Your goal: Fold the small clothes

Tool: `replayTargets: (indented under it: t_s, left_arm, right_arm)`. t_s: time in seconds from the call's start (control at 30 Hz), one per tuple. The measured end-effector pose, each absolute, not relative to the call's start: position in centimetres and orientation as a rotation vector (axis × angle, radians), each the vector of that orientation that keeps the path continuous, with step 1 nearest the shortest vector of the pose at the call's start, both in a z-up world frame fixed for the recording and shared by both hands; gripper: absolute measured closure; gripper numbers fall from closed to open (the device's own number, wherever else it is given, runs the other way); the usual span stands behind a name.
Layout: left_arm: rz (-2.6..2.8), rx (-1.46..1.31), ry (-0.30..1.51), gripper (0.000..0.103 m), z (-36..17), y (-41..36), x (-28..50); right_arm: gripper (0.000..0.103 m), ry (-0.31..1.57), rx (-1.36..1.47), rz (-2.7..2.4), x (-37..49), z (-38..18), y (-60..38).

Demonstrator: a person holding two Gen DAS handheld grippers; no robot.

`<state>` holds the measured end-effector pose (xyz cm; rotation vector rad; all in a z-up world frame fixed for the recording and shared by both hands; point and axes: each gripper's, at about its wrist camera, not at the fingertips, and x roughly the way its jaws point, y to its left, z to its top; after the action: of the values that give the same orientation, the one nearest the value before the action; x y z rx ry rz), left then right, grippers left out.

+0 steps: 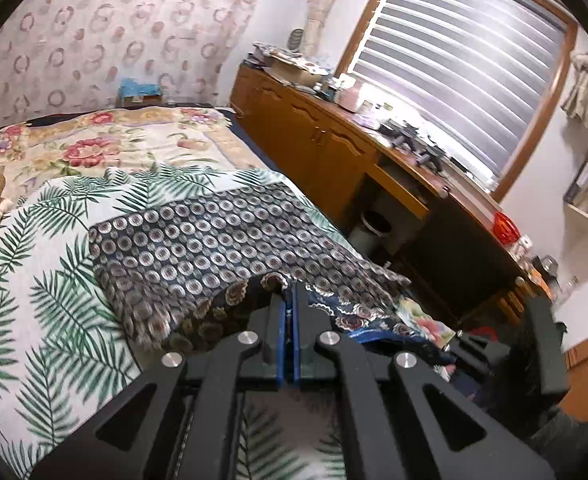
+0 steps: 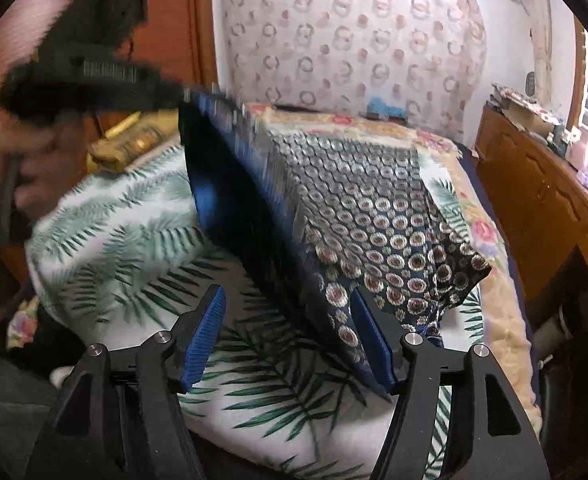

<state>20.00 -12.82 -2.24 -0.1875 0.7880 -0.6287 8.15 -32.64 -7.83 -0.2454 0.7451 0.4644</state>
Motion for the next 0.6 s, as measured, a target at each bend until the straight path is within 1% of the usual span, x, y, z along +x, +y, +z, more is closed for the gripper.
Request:
replayTargets:
  t_s: [0.13,0.27,0.3,0.33,0.37,0.4,0.43,0.47,0.5,0.6]
  left_arm:
    - [-0.589,-0.206,0.787,0.103,-2.9,-12.2,22.2]
    - [-0.555,-0.211,0.768,0.103,-3.8,-10.4,23.2]
    - [-0.55,-0.219,0.769,0.103,-4.1,-9.8,23.7]
    - [-0.546,-0.224,0.77,0.103,-4.4,-9.5,24.0]
    - [-0.541,-0.228,0.775,0.103,-4.8,-9.1,24.5]
    - [-0.53,-0.237,0.781,0.103,-5.3,-8.6,25.1]
    - [-0.516,-0.243,0.784,0.103,-5.5,-8.1,25.3]
    - [-0.504,-0.249,0.789,0.103,-5.9,-7.7,25.8]
    - [-0.495,-0.256,0.793,0.103,-6.1,-7.3,26.2]
    - [-0.459,-0.276,0.814,0.103,-7.1,-5.8,28.1]
  right_arm:
    - [0.036,0.791,-0.317,0.355,11.3,-10.1,-33.6]
    - [0.037,0.785,-0.344,0.323,13.6,-10.0,-35.0]
    - [0.047,0.788,-0.36,0.334,14.3,-9.9,-35.1]
    - [0.051,0.792,-0.378,0.348,14.9,-9.8,-35.1]
    - [0.061,0.791,-0.398,0.366,15.5,-9.6,-34.9]
    - [0.084,0.786,-0.412,0.392,16.1,-9.2,-34.7]
    - [0.09,0.782,-0.42,0.414,16.9,-8.6,-34.3]
    - [0.091,0.772,-0.428,0.429,17.4,-8.0,-34.1]
    - [0.095,0.753,-0.44,0.442,18.0,-7.3,-33.9]
    - [0.095,0.714,-0.433,0.488,21.4,-4.4,-33.2]
